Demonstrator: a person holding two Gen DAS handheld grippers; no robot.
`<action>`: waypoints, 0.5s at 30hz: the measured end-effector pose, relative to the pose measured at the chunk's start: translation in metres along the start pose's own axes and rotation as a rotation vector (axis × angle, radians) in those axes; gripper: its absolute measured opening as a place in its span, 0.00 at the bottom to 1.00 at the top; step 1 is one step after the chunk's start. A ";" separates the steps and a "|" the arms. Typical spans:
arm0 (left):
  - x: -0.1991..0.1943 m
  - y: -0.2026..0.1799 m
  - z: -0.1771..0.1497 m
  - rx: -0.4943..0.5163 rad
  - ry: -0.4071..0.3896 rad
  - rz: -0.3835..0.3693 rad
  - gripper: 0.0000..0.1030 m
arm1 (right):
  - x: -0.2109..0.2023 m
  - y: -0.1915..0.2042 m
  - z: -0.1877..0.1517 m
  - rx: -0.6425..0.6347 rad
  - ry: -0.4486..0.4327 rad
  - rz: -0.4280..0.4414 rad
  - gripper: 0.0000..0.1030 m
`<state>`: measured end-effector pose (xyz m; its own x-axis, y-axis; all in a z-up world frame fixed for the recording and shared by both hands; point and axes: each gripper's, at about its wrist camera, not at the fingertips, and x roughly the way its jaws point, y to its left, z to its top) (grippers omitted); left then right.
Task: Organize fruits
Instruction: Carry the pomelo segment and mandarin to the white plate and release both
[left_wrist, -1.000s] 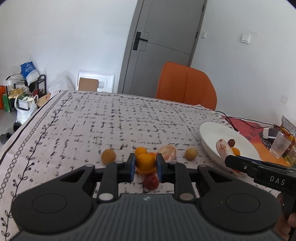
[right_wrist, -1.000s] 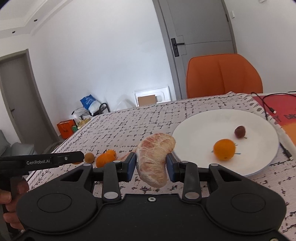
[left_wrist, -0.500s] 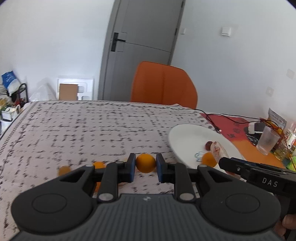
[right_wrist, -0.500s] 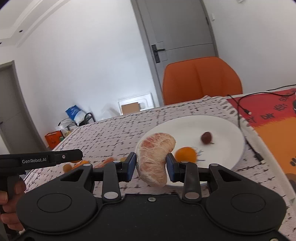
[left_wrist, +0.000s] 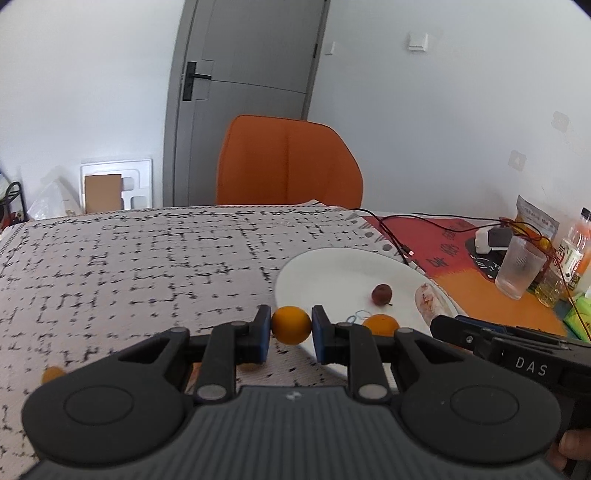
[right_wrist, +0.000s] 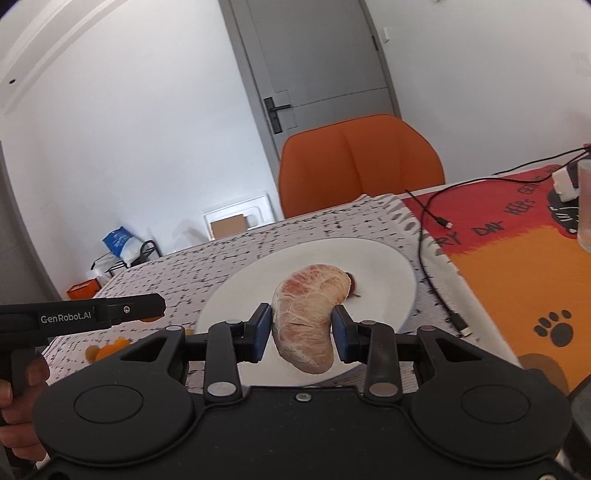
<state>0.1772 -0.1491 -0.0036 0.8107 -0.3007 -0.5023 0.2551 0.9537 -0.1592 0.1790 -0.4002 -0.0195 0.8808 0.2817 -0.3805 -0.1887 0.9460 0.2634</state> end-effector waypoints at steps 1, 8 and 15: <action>0.003 -0.002 0.001 0.002 0.003 -0.002 0.21 | 0.001 -0.003 0.000 0.003 0.001 -0.005 0.33; 0.023 -0.017 0.005 0.030 0.017 -0.024 0.21 | 0.009 -0.011 0.003 0.000 -0.002 -0.039 0.33; 0.039 -0.025 0.007 0.040 0.037 -0.045 0.21 | 0.017 -0.015 0.006 0.007 -0.003 -0.049 0.38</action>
<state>0.2066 -0.1846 -0.0131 0.7783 -0.3424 -0.5263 0.3124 0.9383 -0.1484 0.1992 -0.4112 -0.0243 0.8901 0.2345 -0.3909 -0.1423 0.9576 0.2504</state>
